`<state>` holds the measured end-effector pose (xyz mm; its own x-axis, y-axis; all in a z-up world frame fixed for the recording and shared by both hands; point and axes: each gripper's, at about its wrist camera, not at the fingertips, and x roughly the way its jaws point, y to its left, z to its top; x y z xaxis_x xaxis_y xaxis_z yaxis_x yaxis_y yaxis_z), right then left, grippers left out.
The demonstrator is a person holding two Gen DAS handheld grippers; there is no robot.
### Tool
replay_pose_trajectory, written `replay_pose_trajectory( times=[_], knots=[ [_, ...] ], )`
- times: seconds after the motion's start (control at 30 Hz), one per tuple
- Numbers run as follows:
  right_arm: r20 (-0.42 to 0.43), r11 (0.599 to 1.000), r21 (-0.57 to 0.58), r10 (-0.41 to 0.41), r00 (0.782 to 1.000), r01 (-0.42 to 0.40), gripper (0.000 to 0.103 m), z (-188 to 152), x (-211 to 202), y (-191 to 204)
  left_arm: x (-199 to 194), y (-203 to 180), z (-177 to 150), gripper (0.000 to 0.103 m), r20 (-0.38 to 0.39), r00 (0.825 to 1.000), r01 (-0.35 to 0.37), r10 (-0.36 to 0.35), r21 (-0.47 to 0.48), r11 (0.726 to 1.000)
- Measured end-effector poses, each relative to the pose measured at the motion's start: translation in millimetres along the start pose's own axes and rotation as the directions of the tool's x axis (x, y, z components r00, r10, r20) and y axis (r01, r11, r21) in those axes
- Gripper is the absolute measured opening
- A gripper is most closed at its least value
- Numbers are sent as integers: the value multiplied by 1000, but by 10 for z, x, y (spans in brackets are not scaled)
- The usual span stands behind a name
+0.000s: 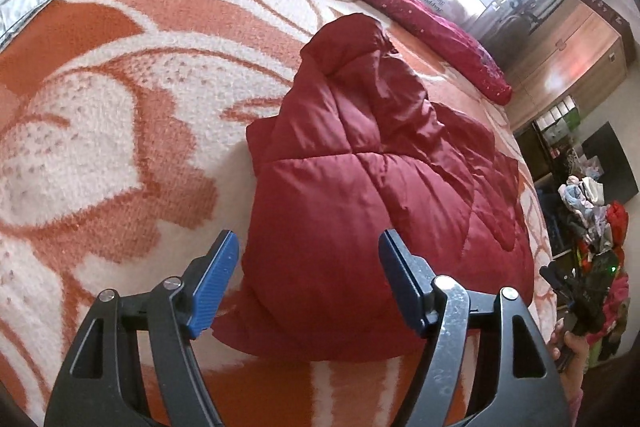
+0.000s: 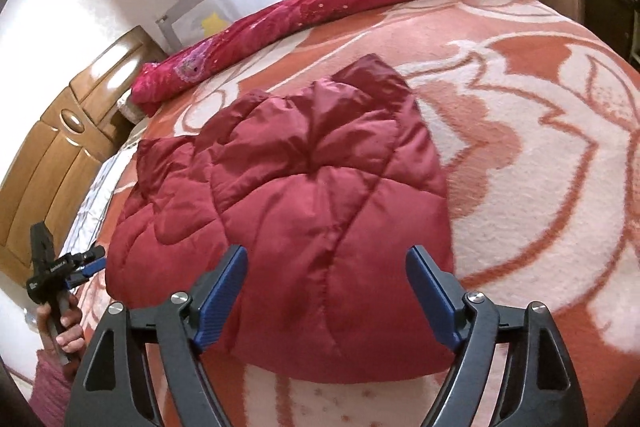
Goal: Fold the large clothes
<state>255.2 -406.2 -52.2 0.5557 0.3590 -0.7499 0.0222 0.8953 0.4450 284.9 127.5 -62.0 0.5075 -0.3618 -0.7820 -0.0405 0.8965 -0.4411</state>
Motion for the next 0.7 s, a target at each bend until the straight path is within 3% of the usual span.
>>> replay_pose_trajectory(
  times=[0.3, 0.5, 0.57, 0.7],
  knots=[
    [-48, 997, 76, 32, 998, -28, 87, 53, 173, -311, 131, 84, 26, 72, -41, 999, 34, -35, -15, 999],
    [-54, 977, 190, 107, 993, -94, 91, 101, 433, -608, 243, 163, 70, 72, -70, 992, 105, -109, -56, 993],
    [-58, 965, 234, 134, 989, -117, 91, 136, 541, -728, 313, 193, 114, 80, -81, 988, 121, -128, -82, 989],
    [-106, 936, 312, 203, 973, -162, 91, 221, 847, -917, 470, 184, 207, 81, -106, 980, 154, -166, -111, 982]
  ],
)
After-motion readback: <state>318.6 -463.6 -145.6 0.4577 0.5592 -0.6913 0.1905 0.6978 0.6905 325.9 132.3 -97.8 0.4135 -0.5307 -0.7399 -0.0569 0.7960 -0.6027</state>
